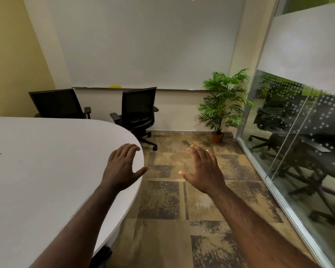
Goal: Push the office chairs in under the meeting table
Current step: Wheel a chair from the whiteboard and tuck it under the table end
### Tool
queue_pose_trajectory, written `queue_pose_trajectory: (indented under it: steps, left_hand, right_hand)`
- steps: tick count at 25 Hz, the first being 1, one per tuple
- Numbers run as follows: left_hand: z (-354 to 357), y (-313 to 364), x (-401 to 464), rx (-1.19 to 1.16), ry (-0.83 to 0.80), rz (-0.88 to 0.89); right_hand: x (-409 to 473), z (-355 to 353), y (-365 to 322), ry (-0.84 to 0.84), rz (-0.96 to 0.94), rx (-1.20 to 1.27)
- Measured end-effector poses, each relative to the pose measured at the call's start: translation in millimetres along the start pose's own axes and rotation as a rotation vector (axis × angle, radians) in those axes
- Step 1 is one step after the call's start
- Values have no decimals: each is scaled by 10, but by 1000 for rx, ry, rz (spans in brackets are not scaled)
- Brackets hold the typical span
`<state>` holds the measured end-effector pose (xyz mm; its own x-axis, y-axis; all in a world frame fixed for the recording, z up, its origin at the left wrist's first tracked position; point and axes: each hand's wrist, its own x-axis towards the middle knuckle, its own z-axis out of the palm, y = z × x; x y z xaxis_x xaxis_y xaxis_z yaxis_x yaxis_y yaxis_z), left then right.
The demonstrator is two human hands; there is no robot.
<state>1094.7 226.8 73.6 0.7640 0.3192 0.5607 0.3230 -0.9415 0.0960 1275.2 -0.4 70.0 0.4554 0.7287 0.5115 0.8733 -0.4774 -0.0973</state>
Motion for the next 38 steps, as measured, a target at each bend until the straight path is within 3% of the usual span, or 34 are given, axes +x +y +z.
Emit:
queue_pose_trajectory:
  steps: [11,22,29,38]
  left_hand:
    - [1397,-324,1538,-7,-55,-61]
    - [2655,-395,2991,-27,-115,-254]
    - [3334,-761,3714,-15,-119,-367]
    - [4221,-1811,5093,-3,-113,-411]
  right_hand:
    - [1325,856,1059,59,79,-18]
    - [2928,1906,2756,-80,57,51]
    - [3817,2658,3176,-111,17,128]
    - [5522,3658,3504,-164,-33,98]
